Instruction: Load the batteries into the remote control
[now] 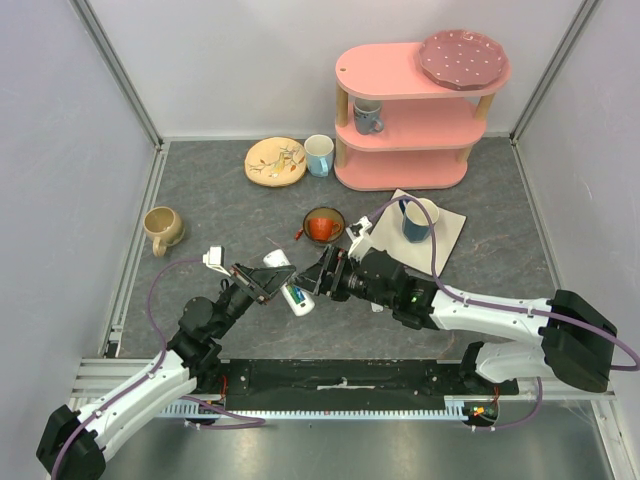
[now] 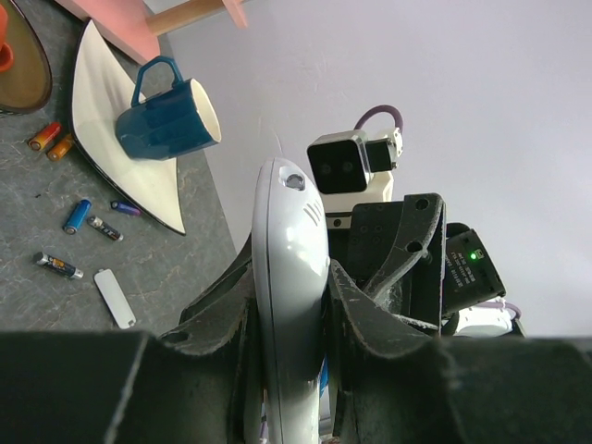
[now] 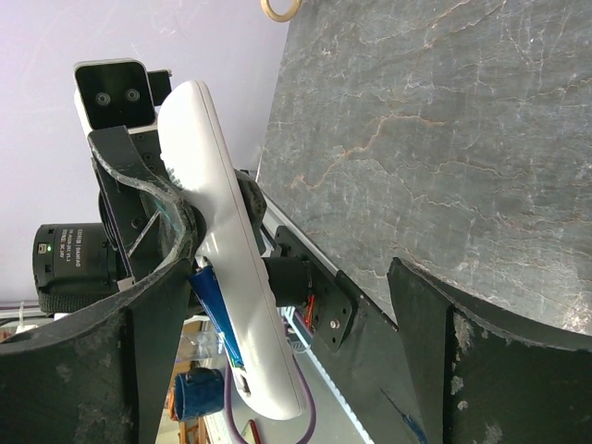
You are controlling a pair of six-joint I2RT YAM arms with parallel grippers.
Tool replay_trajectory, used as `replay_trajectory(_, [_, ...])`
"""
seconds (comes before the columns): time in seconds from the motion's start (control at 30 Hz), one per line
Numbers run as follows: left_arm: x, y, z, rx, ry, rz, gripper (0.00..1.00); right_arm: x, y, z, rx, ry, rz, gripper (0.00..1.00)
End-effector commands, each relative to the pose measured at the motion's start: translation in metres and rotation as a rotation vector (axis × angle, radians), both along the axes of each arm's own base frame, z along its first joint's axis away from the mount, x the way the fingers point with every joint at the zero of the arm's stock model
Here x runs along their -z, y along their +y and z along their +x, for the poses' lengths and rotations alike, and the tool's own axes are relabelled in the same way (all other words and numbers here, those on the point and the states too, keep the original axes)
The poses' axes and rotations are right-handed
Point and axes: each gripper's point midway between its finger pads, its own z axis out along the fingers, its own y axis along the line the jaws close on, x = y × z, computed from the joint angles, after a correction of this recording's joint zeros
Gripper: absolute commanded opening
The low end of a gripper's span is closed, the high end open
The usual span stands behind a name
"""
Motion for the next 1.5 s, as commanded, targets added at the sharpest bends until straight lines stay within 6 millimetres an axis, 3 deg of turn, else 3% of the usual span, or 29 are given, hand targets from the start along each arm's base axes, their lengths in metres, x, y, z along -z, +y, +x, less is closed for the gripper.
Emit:
replay_trajectory(0.0, [0.021, 0.003, -0.003, -0.004, -0.015, 0.019, 0.02, 0.003, -0.001, 0.001, 0.006, 0.011, 0.01, 0.93])
replay_trajectory(1.47, [-0.007, 0.004, 0.003, -0.032, -0.062, -0.025, 0.02, 0.017, 0.002, -0.014, -0.065, 0.045, 0.036, 0.88])
